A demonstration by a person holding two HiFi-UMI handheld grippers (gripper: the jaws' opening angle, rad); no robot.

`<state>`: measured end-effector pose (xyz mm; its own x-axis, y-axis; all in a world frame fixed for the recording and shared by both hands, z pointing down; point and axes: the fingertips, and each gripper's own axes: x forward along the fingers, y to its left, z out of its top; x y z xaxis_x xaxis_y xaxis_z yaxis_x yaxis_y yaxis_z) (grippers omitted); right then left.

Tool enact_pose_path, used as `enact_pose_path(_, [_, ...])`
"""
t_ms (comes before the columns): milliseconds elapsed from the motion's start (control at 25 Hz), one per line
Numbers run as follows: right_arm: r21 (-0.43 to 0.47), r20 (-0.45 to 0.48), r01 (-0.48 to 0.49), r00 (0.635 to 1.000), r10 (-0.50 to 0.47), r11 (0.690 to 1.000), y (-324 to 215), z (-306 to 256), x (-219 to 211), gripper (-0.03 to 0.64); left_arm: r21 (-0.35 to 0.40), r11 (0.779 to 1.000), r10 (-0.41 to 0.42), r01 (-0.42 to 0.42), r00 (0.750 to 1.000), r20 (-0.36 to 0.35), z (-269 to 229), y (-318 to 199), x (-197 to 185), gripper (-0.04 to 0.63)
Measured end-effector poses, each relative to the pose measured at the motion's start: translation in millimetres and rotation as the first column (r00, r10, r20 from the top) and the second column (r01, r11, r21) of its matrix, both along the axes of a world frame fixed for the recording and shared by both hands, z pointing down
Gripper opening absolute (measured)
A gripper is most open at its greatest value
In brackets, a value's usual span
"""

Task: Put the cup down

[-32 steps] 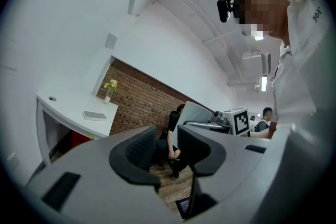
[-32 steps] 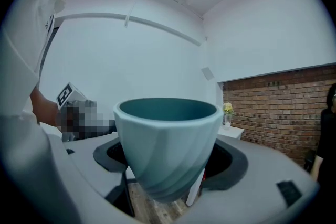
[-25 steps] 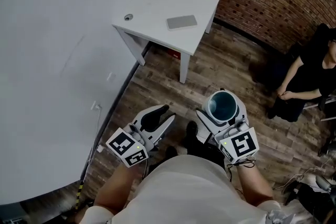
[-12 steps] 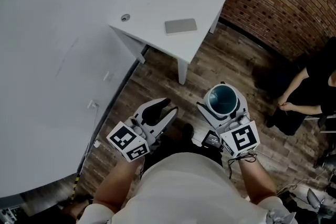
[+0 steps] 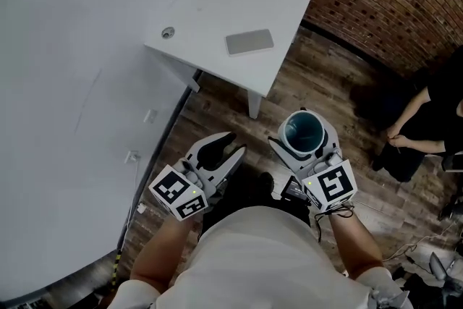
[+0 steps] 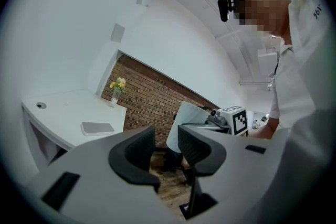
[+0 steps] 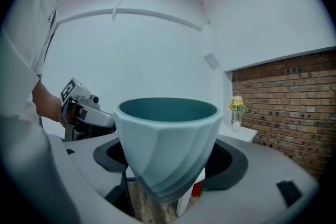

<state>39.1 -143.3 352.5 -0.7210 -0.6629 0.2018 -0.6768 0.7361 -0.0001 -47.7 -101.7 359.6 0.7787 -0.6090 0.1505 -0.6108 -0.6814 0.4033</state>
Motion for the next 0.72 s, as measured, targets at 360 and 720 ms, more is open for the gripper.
enact_pose_path(360, [-0.019, -0.009, -0.086, 0.996, 0.086, 0.996, -38.0, 5.1, -32.0, 0.393, -0.001, 0.998, 0.07, -0.07, 0.997, -0.007, -0.5, -47.5, -39.6, 0.126])
enact_pose_path(720, [-0.037, -0.019, -0.101, 0.995, 0.1, 0.994, -61.5, 17.2, -38.8, 0.393, -0.033, 0.996, 0.078, -0.078, 0.997, -0.006, 15.1, -69.2, -48.4, 0.126])
